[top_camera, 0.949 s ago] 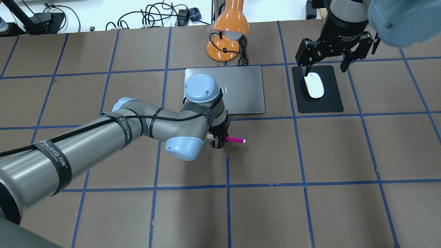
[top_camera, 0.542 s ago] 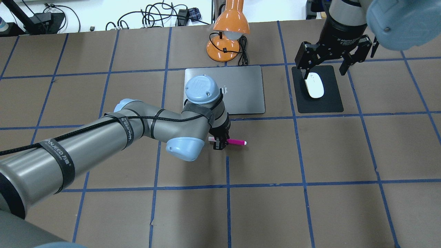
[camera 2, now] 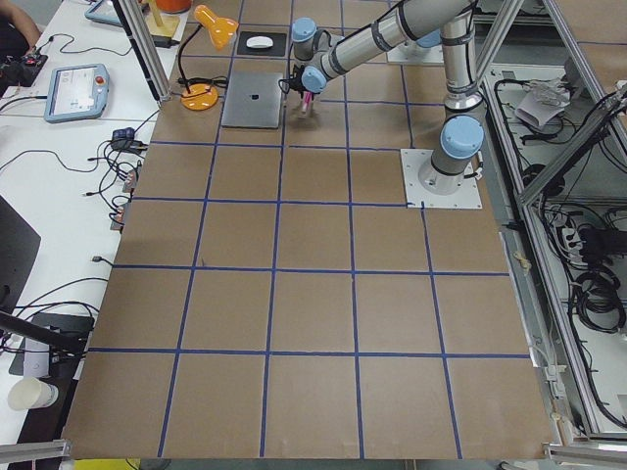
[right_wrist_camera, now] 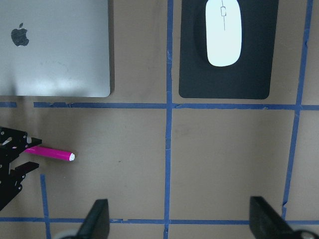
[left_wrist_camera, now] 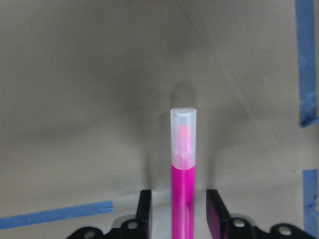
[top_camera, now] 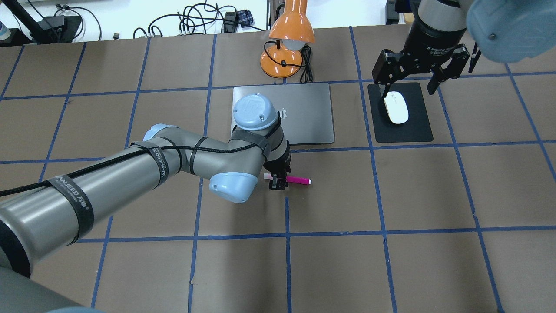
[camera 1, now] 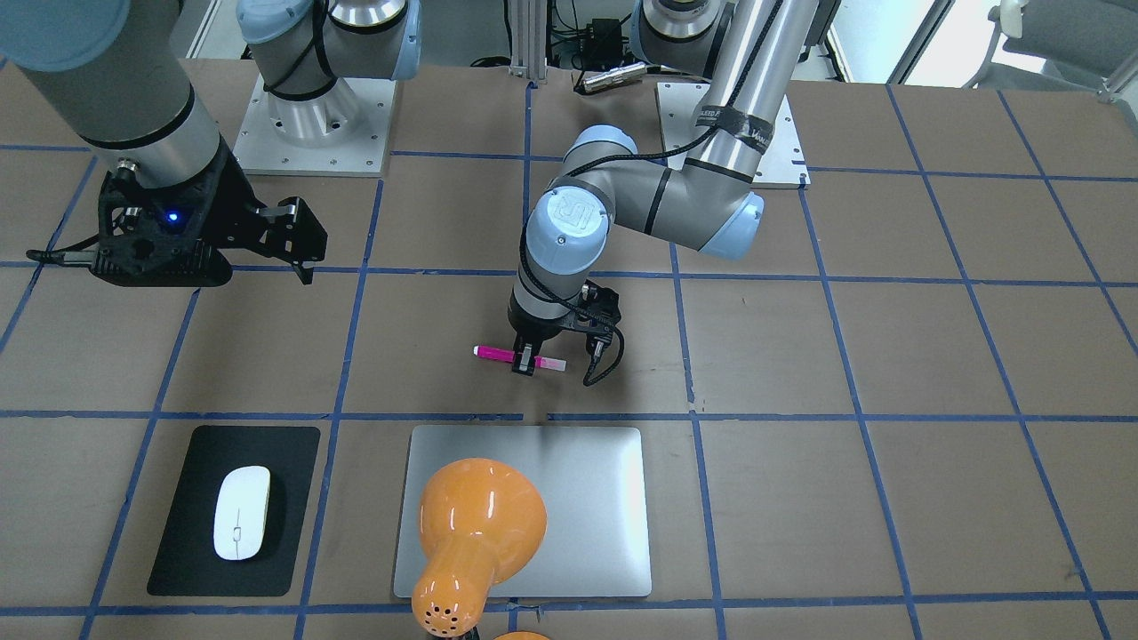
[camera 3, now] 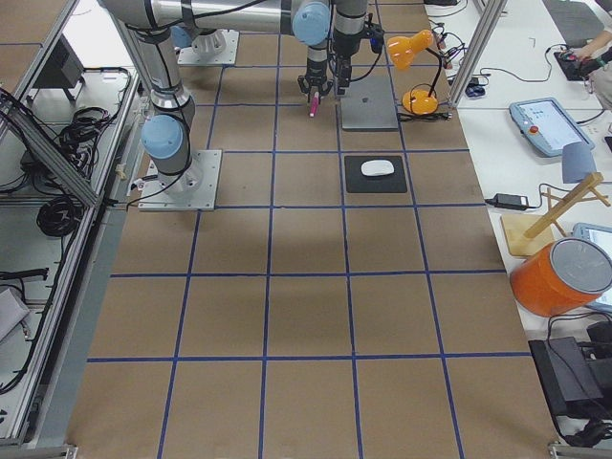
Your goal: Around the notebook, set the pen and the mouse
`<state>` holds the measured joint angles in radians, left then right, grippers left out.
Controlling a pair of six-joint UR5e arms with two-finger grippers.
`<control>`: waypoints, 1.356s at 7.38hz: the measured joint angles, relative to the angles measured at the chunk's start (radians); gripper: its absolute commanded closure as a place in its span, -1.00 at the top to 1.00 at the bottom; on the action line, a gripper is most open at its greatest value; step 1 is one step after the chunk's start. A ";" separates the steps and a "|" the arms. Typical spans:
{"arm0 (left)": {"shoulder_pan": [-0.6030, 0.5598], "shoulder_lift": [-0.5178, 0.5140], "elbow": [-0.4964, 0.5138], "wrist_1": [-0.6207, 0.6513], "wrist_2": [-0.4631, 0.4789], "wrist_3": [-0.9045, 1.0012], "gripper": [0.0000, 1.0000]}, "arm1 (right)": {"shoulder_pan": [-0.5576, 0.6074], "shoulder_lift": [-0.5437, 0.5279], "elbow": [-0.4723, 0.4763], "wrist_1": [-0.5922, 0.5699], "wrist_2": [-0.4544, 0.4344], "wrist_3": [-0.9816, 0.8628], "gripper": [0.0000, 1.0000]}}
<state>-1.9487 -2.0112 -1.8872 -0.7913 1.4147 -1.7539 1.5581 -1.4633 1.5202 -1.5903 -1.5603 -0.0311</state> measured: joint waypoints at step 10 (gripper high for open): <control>0.240 0.209 0.069 -0.249 0.088 0.983 1.00 | -0.002 -0.008 0.001 -0.007 -0.001 0.002 1.00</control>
<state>-1.7083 -1.8024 -1.8183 -1.0399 1.5029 -0.7706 1.5564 -1.4716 1.5211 -1.5969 -1.5618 -0.0290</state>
